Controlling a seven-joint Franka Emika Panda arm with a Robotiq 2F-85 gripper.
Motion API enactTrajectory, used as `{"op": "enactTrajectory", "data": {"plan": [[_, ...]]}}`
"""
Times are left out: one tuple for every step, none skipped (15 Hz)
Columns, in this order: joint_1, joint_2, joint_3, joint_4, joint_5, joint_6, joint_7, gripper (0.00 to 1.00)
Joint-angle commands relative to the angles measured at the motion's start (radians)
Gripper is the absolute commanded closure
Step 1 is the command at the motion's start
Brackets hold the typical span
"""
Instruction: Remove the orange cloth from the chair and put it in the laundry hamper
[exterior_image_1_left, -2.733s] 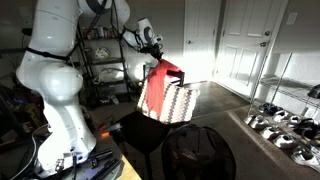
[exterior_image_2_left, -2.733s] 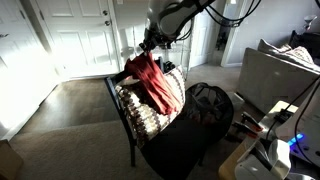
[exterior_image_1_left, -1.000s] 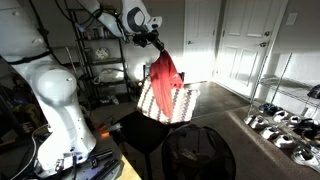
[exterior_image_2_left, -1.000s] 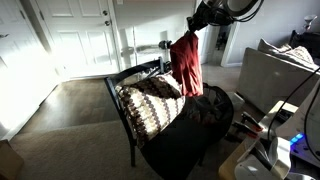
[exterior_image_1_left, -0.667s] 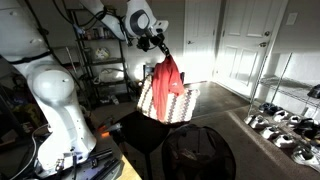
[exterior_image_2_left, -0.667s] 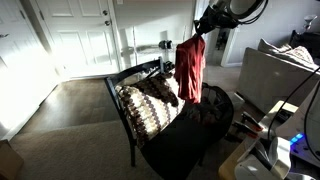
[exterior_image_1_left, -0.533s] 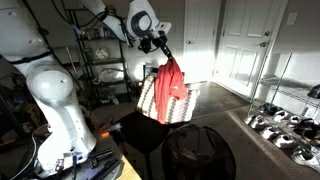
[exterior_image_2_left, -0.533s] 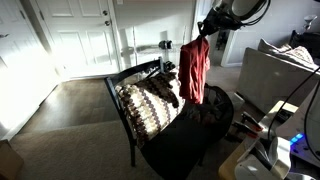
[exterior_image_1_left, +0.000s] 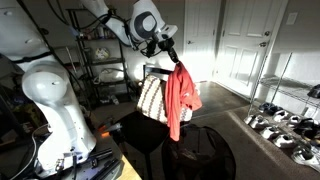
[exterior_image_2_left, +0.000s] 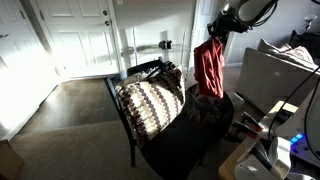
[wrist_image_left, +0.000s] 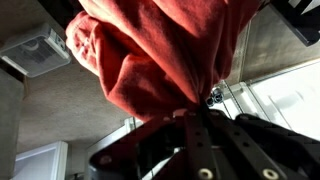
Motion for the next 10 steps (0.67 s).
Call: {"op": "enactTrajectory", "data": {"plan": [[-0.038,0.013,0.027,0.007,-0.038,0.017,0.104,0.99],[-0.044,0.025,0.028,0.015,-0.039,0.02,0.123,0.99],[-0.043,0.037,0.022,0.023,-0.027,0.022,0.133,0.99],[-0.049,0.048,0.018,0.032,-0.027,0.022,0.148,0.99],[-0.054,0.056,0.015,0.04,-0.026,0.021,0.163,0.99],[-0.059,0.067,0.01,0.049,-0.025,0.02,0.173,0.99],[-0.067,0.072,0.004,0.05,-0.024,0.021,0.181,0.99],[-0.073,0.081,0.0,0.057,-0.025,0.024,0.19,0.99],[-0.079,0.087,-0.003,0.063,-0.024,0.021,0.195,0.99],[-0.085,0.094,-0.006,0.068,-0.027,0.022,0.201,0.99]]}}
